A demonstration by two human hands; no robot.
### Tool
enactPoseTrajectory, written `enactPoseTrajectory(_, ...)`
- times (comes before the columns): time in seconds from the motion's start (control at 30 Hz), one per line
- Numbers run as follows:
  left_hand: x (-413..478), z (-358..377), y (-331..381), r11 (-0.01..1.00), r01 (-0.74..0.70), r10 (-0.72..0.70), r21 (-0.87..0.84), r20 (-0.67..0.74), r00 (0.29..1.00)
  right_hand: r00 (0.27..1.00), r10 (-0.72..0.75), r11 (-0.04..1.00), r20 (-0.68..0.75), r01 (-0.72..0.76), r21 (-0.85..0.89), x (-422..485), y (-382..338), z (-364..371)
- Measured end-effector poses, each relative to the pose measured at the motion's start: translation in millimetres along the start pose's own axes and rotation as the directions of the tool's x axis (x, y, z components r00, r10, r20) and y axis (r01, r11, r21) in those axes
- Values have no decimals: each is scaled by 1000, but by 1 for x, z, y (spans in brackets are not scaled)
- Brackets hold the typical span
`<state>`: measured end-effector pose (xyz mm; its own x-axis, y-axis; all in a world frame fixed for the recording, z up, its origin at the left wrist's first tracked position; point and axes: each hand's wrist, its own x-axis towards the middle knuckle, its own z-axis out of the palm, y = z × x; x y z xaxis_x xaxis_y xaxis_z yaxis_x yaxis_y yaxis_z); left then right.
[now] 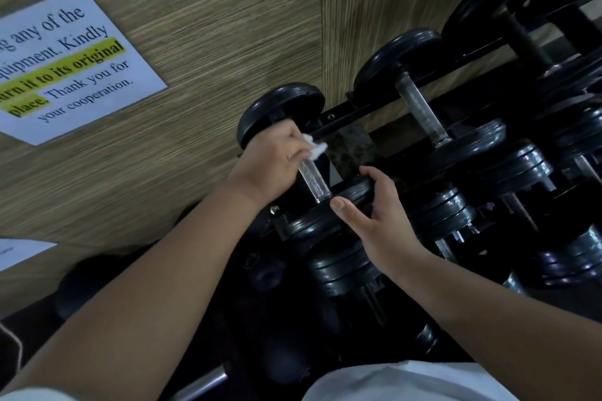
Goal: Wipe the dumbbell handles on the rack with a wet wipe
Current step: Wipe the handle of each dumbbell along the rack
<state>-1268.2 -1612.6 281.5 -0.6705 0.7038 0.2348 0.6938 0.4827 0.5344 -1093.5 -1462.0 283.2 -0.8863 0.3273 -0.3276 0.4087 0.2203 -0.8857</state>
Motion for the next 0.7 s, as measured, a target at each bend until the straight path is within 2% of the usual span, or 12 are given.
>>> enactPoseTrajectory(0.1, -1, 1, 0, 1000, 15, -13, 28, -65, 998, 1000, 10, 1000, 8, -10, 16, 0, 1, -1)
enactPoseTrajectory(0.17, -17, 1, 6, 998, -52, 52, -27, -27, 998, 1000, 6, 1000, 17, -6, 12, -1, 1, -1)
enactPoseTrajectory(0.23, -35, 1, 8, 994, -36, 39, -105, 26, 999, 1000, -1, 1000, 28, 1, 0, 0, 2, -1)
enactPoseTrajectory(0.33, -45, 1, 8, 977, 126, -121, -171, 41, 992, 999, 0, 1000, 40, 1, -19, 2, 4, -2)
enactPoseTrajectory(0.47, -31, 8, 9, 946, 263, -293, -190, -149, 945, 1000, -13, 1000, 21, 13, 14, 5, 8, 1)
enactPoseTrajectory(0.6, -19, 10, 11, 907, 357, -411, -222, -295, 862, 1000, -24, 999, -2, 24, 43, 6, 10, 6)
enactPoseTrajectory(0.63, -19, 10, 15, 892, 380, -442, -244, -305, 844, 1000, -26, 999, -5, 26, 42, 6, 10, 6)
enactPoseTrajectory(0.7, -26, 13, 22, 878, 382, -455, -289, -257, 852, 1000, -29, 999, -9, 29, 36, 7, 11, 7)
